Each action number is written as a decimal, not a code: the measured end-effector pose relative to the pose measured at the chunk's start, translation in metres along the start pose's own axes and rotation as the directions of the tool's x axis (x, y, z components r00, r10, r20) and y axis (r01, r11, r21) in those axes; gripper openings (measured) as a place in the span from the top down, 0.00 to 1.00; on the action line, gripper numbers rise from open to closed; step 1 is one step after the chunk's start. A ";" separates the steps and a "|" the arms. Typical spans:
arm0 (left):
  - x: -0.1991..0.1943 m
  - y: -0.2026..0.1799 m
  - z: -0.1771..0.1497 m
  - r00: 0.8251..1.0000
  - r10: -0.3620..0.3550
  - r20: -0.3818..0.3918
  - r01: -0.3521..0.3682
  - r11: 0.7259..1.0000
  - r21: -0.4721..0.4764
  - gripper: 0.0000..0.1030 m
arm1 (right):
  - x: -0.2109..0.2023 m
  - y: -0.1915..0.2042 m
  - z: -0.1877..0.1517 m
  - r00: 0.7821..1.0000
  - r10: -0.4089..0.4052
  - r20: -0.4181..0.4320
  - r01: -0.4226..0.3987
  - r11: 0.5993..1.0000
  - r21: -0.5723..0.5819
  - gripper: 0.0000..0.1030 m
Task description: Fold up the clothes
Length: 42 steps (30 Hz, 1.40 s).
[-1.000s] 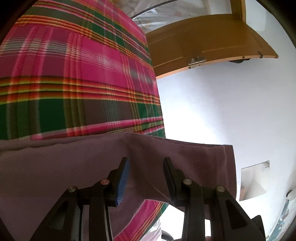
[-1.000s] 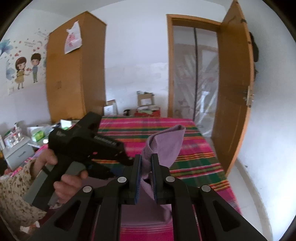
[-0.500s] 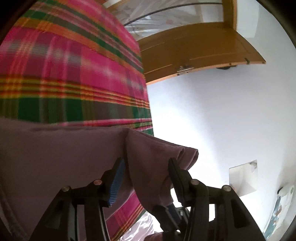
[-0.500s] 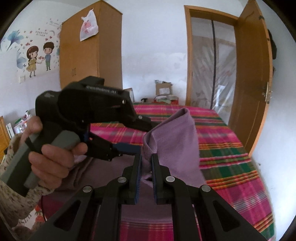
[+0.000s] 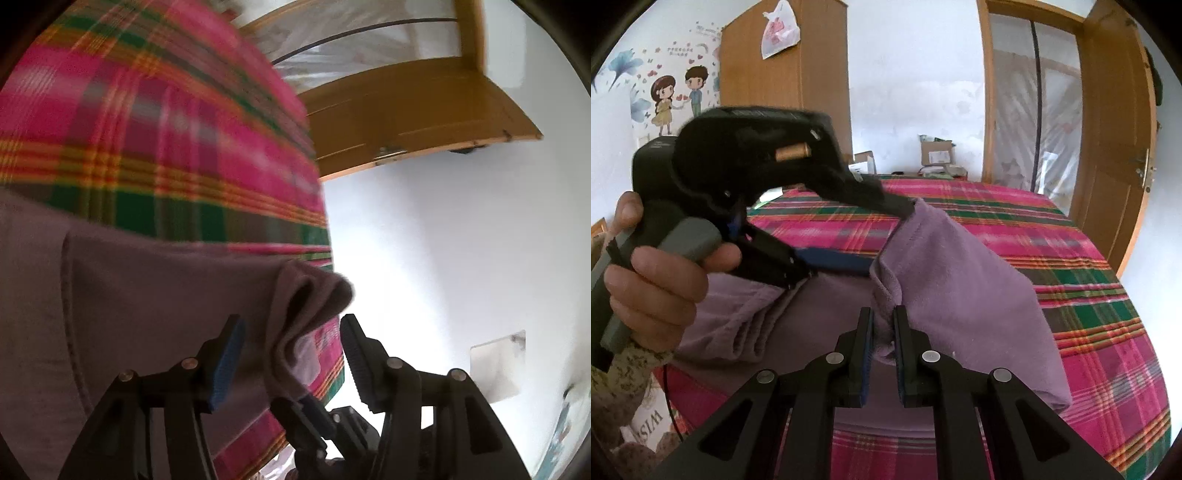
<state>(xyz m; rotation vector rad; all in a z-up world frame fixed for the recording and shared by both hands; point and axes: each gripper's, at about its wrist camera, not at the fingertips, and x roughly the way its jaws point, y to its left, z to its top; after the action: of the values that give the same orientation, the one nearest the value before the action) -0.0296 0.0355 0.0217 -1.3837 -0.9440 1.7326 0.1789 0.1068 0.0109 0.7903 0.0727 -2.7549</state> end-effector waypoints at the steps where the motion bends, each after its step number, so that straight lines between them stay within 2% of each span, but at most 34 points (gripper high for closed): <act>1: 0.002 0.004 0.000 1.000 0.008 -0.004 -0.008 1.000 -0.009 0.48 | 0.000 0.002 -0.001 1.000 -0.002 -0.002 0.002 1.000 -0.003 0.90; 7: 0.018 0.013 0.003 0.997 0.060 -0.049 -0.061 0.998 -0.025 0.49 | 0.007 0.008 -0.005 1.000 0.003 -0.023 -0.003 1.000 -0.009 0.90; 11: 0.016 0.013 0.002 0.991 0.127 -0.045 -0.128 0.992 -0.016 0.66 | 0.006 0.013 -0.004 1.000 0.019 -0.018 -0.019 1.000 -0.014 0.90; 15: 0.001 0.011 0.002 0.990 0.140 -0.004 -0.140 0.990 0.000 0.81 | 0.004 0.018 -0.004 0.999 0.033 -0.016 -0.033 0.999 -0.019 0.90; 20: -0.009 0.012 -0.006 0.978 0.204 0.031 -0.204 0.979 0.000 0.83 | 0.004 0.023 -0.006 0.998 0.061 -0.021 -0.062 0.998 -0.023 0.90; 30: -0.008 0.025 -0.007 0.964 0.259 0.052 -0.257 0.966 -0.040 0.86 | 0.016 0.031 -0.012 0.993 0.108 -0.053 -0.109 0.994 -0.017 0.90; 34: 0.000 0.027 -0.006 0.958 0.285 0.046 -0.283 0.958 -0.046 0.87 | 0.028 0.026 -0.019 0.985 0.136 -0.108 -0.134 0.991 0.020 0.89; 37: 0.003 0.027 0.001 0.957 0.285 0.048 -0.283 0.958 -0.054 0.87 | 0.032 0.023 -0.019 0.975 0.182 -0.130 -0.177 0.983 0.043 0.86; 39: 0.006 0.025 0.002 0.955 0.291 0.050 -0.288 0.956 -0.053 0.87 | 0.031 0.022 -0.017 0.960 0.233 -0.154 -0.227 0.972 0.052 0.84; 42: 0.005 0.021 0.002 0.949 0.307 0.066 -0.305 0.951 -0.049 0.87 | 0.020 0.012 -0.012 0.959 0.259 -0.119 -0.252 0.965 0.071 0.81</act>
<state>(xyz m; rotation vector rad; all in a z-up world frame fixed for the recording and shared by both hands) -0.0342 0.0298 0.0008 -1.5671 -0.8380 2.0153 0.1719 0.0914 -0.0094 0.9206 -0.0754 -2.4711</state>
